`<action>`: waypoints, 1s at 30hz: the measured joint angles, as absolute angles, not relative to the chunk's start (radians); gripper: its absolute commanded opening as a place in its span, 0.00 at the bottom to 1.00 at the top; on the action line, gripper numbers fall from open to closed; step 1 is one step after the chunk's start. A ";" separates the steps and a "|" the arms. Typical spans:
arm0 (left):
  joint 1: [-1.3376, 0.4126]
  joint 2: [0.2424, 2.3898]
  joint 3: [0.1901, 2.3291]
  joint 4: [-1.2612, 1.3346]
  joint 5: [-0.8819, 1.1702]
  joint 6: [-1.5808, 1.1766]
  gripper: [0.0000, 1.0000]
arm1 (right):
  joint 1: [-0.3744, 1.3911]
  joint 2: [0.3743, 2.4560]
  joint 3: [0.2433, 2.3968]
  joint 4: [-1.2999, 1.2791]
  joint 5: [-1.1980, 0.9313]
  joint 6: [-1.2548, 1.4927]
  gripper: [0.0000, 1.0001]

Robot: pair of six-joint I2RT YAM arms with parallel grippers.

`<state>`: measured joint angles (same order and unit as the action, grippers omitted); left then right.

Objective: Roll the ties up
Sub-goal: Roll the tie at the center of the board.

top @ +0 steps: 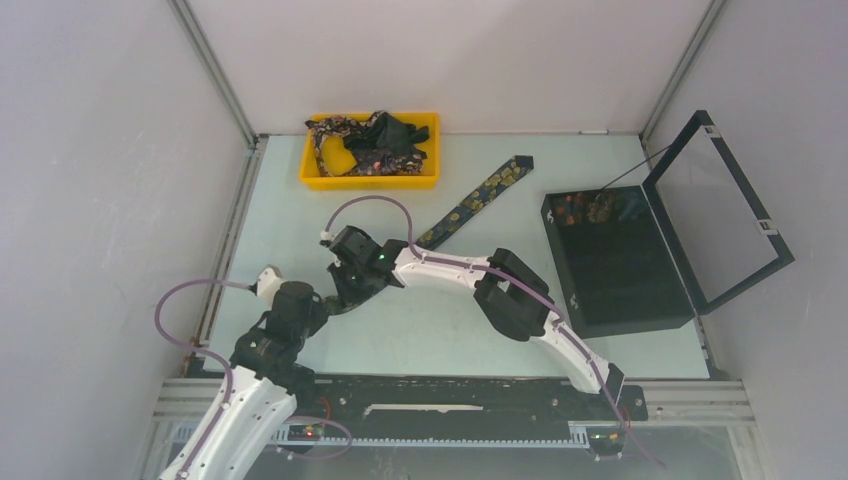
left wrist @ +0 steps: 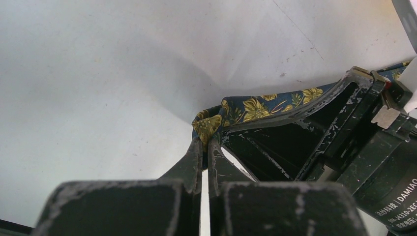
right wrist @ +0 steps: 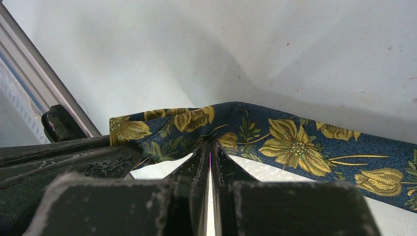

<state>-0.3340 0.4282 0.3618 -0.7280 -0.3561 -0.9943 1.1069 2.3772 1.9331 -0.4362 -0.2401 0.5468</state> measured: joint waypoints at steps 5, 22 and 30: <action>-0.334 0.420 0.362 -0.735 -0.356 -0.994 0.00 | 1.101 2.377 1.932 -0.432 -0.234 0.547 0.06; -0.334 0.418 0.362 -0.744 -0.356 -0.994 0.00 | 1.072 2.378 1.958 -0.432 -0.206 0.547 0.05; -0.334 0.418 0.374 -0.748 -0.357 -0.994 0.00 | 1.101 2.422 1.974 -0.429 -0.229 0.549 0.05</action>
<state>-0.3340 0.4179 0.3744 -0.7475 -0.3573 -0.9939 1.1011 2.4222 1.9739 -0.4286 -0.2287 0.5488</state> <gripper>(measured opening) 0.011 0.054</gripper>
